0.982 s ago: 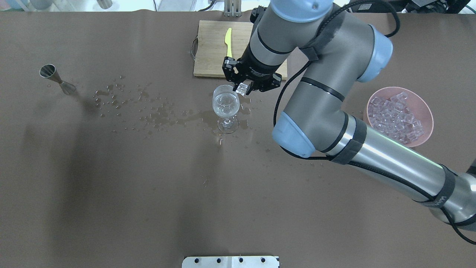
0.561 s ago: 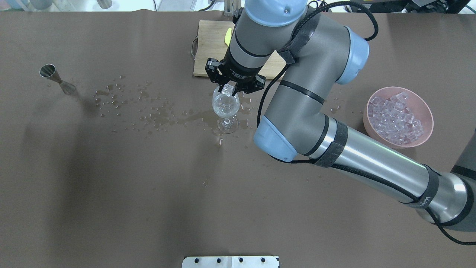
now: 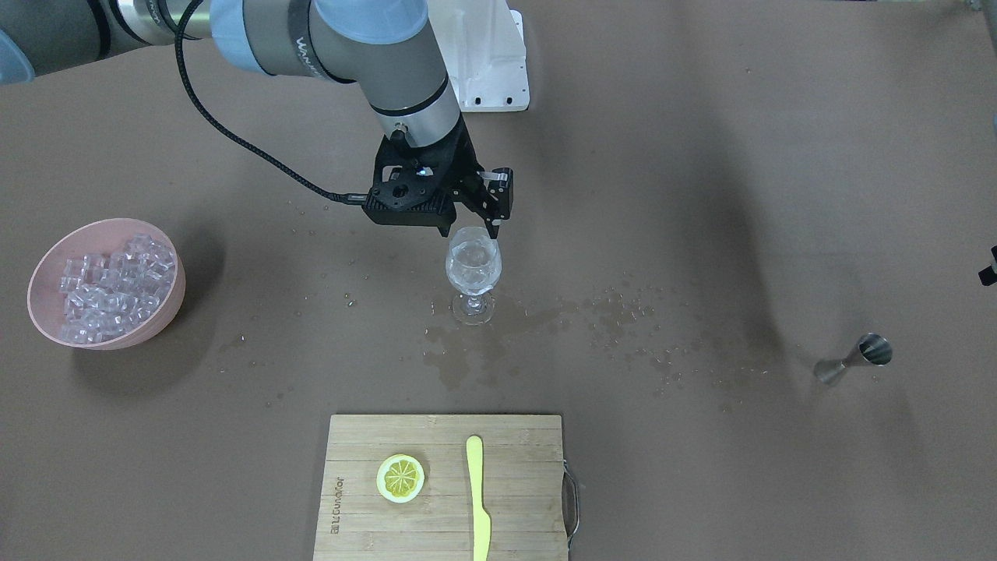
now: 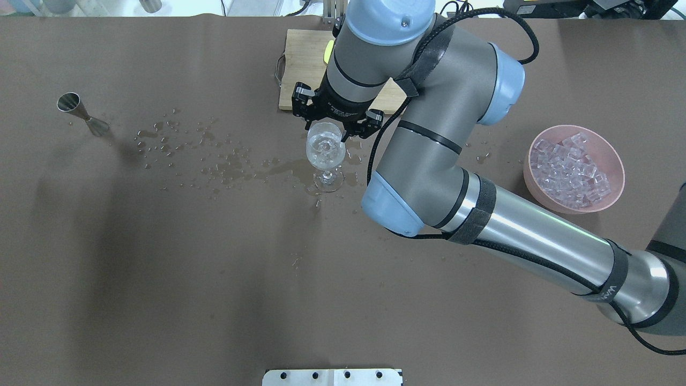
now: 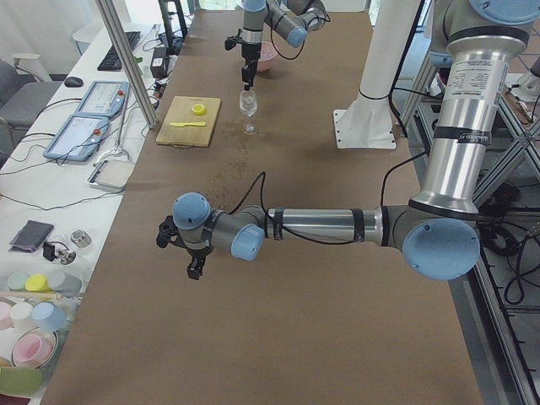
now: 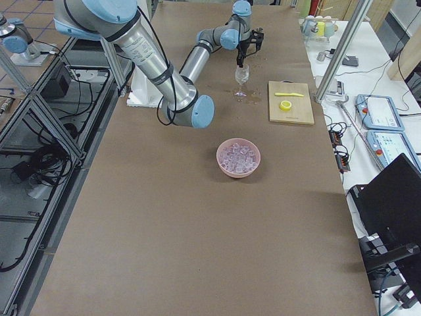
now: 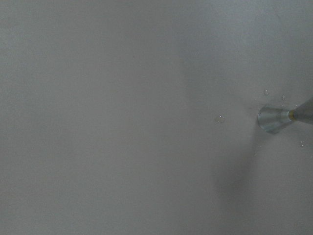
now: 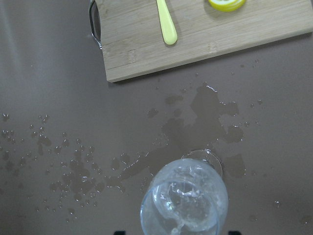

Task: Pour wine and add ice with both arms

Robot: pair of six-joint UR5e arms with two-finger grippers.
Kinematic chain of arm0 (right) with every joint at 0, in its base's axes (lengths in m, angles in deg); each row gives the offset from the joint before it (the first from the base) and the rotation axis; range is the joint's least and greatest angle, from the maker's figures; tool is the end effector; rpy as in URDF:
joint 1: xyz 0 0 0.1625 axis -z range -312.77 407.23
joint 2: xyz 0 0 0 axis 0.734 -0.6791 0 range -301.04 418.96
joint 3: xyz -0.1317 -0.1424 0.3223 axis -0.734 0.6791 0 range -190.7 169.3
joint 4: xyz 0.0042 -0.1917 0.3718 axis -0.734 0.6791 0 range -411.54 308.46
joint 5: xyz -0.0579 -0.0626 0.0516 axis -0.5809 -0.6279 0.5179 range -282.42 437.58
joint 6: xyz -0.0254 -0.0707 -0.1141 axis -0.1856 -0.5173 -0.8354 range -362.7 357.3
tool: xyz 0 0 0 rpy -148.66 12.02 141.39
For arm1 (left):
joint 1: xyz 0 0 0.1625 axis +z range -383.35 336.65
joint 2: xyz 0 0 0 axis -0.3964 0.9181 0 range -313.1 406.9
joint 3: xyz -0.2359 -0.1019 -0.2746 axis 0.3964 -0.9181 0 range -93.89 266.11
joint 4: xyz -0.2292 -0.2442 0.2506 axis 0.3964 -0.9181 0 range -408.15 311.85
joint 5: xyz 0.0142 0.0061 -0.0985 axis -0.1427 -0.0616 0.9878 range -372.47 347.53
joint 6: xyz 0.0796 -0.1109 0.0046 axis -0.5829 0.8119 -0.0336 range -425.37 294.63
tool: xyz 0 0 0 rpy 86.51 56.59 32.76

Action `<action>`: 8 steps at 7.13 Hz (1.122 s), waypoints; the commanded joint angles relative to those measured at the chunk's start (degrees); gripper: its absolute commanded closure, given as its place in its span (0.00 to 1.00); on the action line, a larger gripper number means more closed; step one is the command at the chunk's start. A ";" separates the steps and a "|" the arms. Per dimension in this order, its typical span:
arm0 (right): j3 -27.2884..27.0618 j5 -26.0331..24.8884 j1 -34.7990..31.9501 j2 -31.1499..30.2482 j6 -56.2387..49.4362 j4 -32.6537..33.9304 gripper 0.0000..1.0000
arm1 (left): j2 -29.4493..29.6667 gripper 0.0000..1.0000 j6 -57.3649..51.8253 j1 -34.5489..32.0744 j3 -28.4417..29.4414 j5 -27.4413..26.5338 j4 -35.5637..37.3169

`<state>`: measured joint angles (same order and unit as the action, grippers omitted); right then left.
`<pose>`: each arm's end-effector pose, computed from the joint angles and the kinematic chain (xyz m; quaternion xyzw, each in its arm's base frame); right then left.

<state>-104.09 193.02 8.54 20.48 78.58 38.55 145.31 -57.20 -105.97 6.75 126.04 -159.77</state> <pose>-0.4847 -0.4837 0.0616 0.0016 -0.4898 0.1260 0.8627 0.0431 -0.5745 0.6022 0.0973 0.4220 0.0630 0.8991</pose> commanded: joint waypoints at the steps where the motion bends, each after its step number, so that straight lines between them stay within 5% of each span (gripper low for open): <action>1: -0.74 0.23 -0.33 -0.98 -0.50 0.00 0.00 | 0.03 0.01 0.00 0.00 0.00 0.00 0.00; 4: -11.17 5.81 -10.13 -20.77 -18.08 -0.35 0.00 | -0.41 0.01 -0.79 -0.26 -0.44 -1.65 -1.22; 8: -5.79 18.40 -33.86 -39.97 -64.82 -0.26 0.00 | -3.99 0.01 -7.29 -1.23 0.52 -4.04 -1.58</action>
<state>-113.10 208.54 -18.82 -14.50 27.90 38.38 143.29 -63.44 -106.84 6.94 122.12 -160.99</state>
